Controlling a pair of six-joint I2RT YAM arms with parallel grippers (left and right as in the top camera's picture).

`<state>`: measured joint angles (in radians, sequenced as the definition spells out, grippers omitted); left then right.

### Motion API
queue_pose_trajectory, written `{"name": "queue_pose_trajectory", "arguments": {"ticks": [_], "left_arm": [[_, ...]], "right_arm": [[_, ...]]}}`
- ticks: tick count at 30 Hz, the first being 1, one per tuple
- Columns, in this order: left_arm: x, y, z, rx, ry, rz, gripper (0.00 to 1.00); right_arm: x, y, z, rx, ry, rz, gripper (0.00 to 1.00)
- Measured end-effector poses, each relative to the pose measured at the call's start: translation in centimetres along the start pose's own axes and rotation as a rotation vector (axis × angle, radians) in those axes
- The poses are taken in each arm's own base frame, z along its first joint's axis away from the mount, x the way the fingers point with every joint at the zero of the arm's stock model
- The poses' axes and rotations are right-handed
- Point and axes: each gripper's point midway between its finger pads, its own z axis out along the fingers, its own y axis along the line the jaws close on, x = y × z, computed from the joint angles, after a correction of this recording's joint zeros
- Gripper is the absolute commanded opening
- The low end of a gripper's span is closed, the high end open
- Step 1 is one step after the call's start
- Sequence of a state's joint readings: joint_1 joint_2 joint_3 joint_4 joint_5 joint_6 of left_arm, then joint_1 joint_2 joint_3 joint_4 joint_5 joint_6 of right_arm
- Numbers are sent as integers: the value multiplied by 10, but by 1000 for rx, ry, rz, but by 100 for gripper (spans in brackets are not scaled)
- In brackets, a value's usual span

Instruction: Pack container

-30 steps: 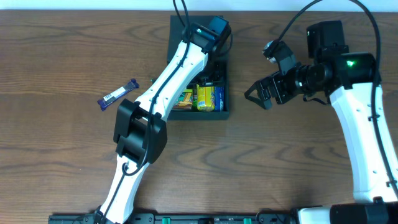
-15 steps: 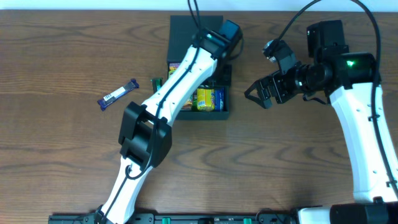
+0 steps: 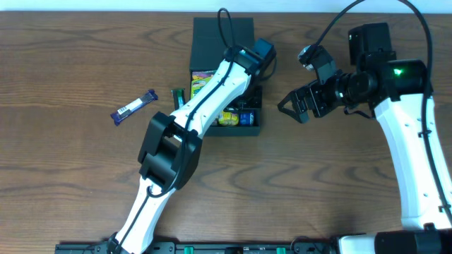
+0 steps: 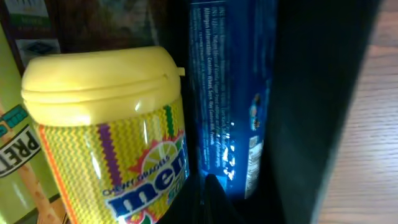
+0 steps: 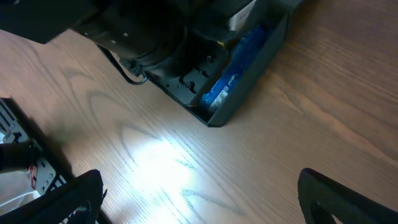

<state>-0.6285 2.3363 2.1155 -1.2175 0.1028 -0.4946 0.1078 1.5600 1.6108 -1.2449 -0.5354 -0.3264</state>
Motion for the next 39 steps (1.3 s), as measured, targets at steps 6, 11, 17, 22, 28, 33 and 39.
{"name": "queue_pose_trajectory", "arguments": {"ticks": [6,11,17,22,28,33,39], "left_arm": [[2,8,0,-41,3,-3,6],[2,9,0,-49,1,-3,6],[-4,8,-7,-47,-22,-3,6],[-39,-8,-58,37,-172,-12,6],[-72,36,-120,28,-304,-111,6],[-78,147,-133,-213,-279,-201,15],[-73,251,-137,-282,-153,-45,56]], "right_arm": [[0,0,0,0,0,0,99],[0,0,0,0,0,0,99],[0,0,0,0,0,0,99],[0,0,0,0,0,-1,99],[0,0,0,0,1,0,99],[1,0,0,-1,4,1,99],[0,0,0,0,0,-3,99]]}}
